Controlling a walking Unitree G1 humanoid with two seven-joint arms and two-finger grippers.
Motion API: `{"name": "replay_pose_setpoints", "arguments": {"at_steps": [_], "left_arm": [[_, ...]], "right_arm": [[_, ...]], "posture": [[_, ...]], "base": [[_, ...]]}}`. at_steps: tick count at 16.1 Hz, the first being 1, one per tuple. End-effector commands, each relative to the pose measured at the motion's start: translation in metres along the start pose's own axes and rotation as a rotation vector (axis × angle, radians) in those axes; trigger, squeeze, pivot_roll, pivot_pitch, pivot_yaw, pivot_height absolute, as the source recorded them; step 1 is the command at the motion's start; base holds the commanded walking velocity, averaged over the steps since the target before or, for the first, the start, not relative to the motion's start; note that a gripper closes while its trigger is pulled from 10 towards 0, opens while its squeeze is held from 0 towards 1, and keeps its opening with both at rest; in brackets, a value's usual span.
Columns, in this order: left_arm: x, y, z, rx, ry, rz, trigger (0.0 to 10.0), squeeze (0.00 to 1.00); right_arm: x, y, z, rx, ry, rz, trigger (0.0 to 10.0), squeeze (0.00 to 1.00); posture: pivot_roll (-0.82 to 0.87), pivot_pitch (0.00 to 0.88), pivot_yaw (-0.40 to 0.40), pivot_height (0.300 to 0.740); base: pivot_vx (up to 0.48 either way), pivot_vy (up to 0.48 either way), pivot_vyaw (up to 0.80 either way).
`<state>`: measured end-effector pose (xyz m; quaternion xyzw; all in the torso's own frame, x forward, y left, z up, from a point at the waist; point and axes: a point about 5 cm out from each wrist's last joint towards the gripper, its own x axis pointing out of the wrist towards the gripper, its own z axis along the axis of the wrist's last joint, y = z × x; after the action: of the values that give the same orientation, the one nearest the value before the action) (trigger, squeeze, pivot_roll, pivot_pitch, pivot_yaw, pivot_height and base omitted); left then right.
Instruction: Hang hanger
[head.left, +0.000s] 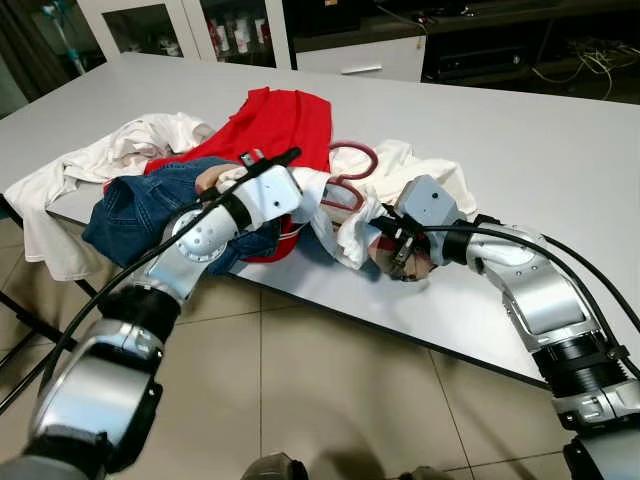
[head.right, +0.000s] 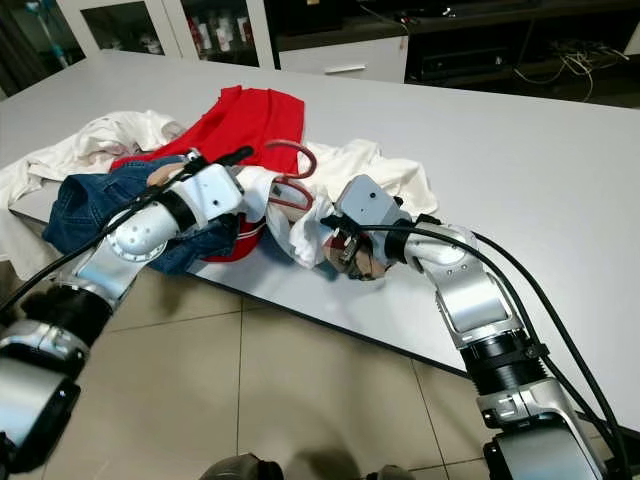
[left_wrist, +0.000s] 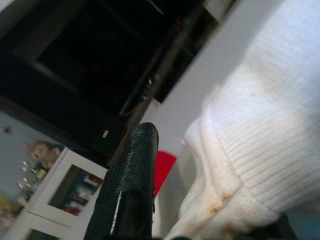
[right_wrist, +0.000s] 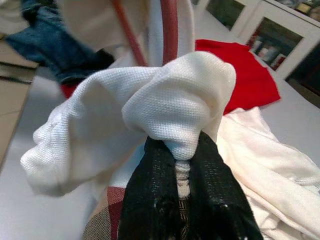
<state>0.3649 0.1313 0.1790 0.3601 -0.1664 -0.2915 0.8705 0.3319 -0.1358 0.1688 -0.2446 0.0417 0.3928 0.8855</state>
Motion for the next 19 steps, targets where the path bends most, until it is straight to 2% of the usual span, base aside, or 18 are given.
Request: {"name": "replay_pose_setpoints", "arguments": {"at_steps": [1,2,3,4,6,7,8,9,10,11,12,14,15,17,18,19], "left_arm": [[0.003,0.012,0.016,-0.091,-0.091,0.033,10.0,0.54],[0.002,0.012,0.016,-0.121,-0.099,0.019,10.0,0.54],[0.000,0.021,0.023,-0.180,-0.151,0.070,10.0,0.00],[-0.001,0.028,0.029,-0.211,-0.190,0.095,10.0,0.00],[-0.002,0.031,0.031,-0.182,-0.198,0.094,10.0,0.00],[-0.007,0.036,0.030,-0.057,-0.193,0.066,10.0,0.00],[-0.012,0.038,0.028,0.021,-0.187,0.021,10.0,0.00],[-0.015,0.040,0.026,0.054,-0.172,-0.008,10.0,0.00],[-0.016,0.040,0.026,0.054,-0.172,-0.009,10.0,0.00],[-0.018,0.045,0.027,0.063,-0.184,0.003,10.0,1.00],[-0.022,0.047,0.027,0.116,-0.179,-0.051,10.0,1.00],[-0.023,0.049,0.025,0.135,-0.174,-0.056,10.0,1.00],[-0.026,0.045,0.025,0.195,-0.186,-0.140,10.0,1.00],[-0.030,0.040,0.022,0.224,-0.173,-0.220,10.0,1.00],[-0.031,0.041,0.022,0.224,-0.175,-0.219,10.0,1.00],[-0.029,0.050,0.024,0.190,-0.184,-0.120,10.0,1.00]], "right_arm": [[0.003,-0.008,-0.001,0.033,0.027,-0.060,0.0,0.00],[0.004,-0.009,-0.003,0.044,0.031,-0.073,0.0,0.00],[0.005,-0.009,-0.004,0.052,0.033,-0.079,0.0,0.00],[0.005,-0.008,-0.004,0.057,0.033,-0.080,0.0,0.00],[0.006,-0.008,-0.005,0.058,0.033,-0.079,0.0,0.00],[0.007,-0.008,-0.005,0.061,0.031,-0.078,0.0,0.00],[0.008,-0.008,-0.004,0.061,0.028,-0.075,0.0,0.00],[0.008,-0.008,-0.004,0.060,0.026,-0.073,0.0,0.00],[0.008,-0.008,-0.004,0.060,0.026,-0.073,0.0,0.00],[0.008,-0.007,-0.005,0.058,0.026,-0.070,0.0,0.00],[0.006,-0.007,-0.005,0.054,0.026,-0.066,0.0,0.00],[0.006,-0.007,-0.006,0.052,0.028,-0.064,0.0,0.00],[0.005,-0.007,-0.006,0.050,0.029,-0.064,0.0,0.00],[0.005,-0.007,-0.006,0.045,0.030,-0.061,0.0,0.00],[0.005,-0.007,-0.006,0.044,0.030,-0.060,0.0,0.00],[0.004,-0.008,-0.006,0.044,0.030,-0.063,0.0,0.00]], "posture": [[-0.11,0.000,0.113,0.740],[-0.11,0.000,0.109,0.740],[-0.10,0.000,0.107,0.740],[-0.10,0.000,0.107,0.740],[-0.10,0.000,0.107,0.740],[-0.10,0.000,0.107,0.740],[-0.10,0.000,0.107,0.740],[-0.10,0.000,0.107,0.740],[-0.10,0.000,0.102,0.740],[-0.10,0.000,0.102,0.740],[-0.10,0.000,0.102,0.740],[-0.10,0.000,0.103,0.740],[-0.10,0.000,0.103,0.740],[-0.10,0.000,0.103,0.740],[-0.10,0.000,0.103,0.740],[-0.10,0.000,0.103,0.740]], "base": [[0.000,0.000,0.00],[0.000,0.000,0.00],[0.000,0.000,0.00],[0.000,0.000,0.00],[0.000,0.000,0.00],[0.000,0.000,0.00],[0.000,0.000,0.00],[0.000,0.000,0.00],[0.000,0.000,0.00],[0.000,0.000,0.00],[0.000,0.000,0.00],[0.000,0.000,0.00],[0.000,0.000,0.00],[0.000,0.000,0.00],[0.000,0.000,0.00],[0.000,0.000,0.00]]}}
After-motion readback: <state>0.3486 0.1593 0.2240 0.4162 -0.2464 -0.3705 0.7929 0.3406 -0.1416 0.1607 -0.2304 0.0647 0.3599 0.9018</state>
